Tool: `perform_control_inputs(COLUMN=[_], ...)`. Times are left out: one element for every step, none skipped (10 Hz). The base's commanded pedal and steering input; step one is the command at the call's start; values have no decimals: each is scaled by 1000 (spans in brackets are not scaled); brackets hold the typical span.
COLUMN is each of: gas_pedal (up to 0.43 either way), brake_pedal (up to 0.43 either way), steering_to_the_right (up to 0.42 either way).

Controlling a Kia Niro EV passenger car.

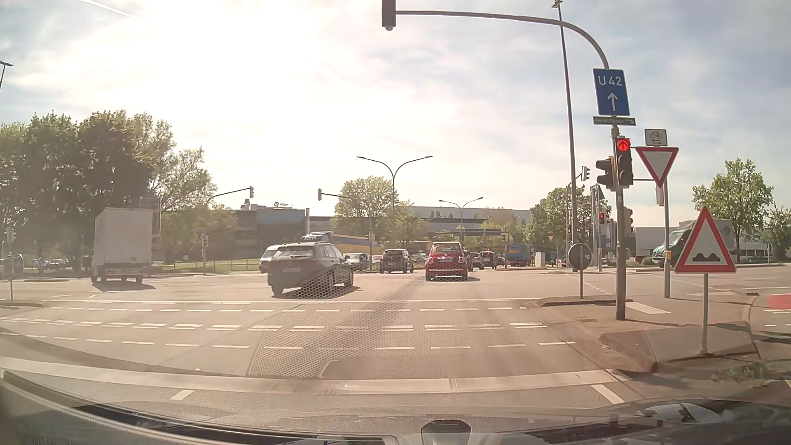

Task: Follow the waypoints while adhering to traffic rules and regulations

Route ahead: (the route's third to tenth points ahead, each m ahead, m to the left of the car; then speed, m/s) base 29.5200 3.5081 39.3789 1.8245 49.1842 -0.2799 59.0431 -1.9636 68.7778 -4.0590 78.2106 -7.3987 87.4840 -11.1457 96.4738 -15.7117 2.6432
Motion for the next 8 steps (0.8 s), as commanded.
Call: perform_control_inputs(gas_pedal=[0, 0, 0, 0, 0, 0, 0, 0], brake_pedal=[280, 287, 280, 280, 280, 274, 268, 232], steering_to_the_right=[1, 1, 1, 1, 1, 1, 1, 2])
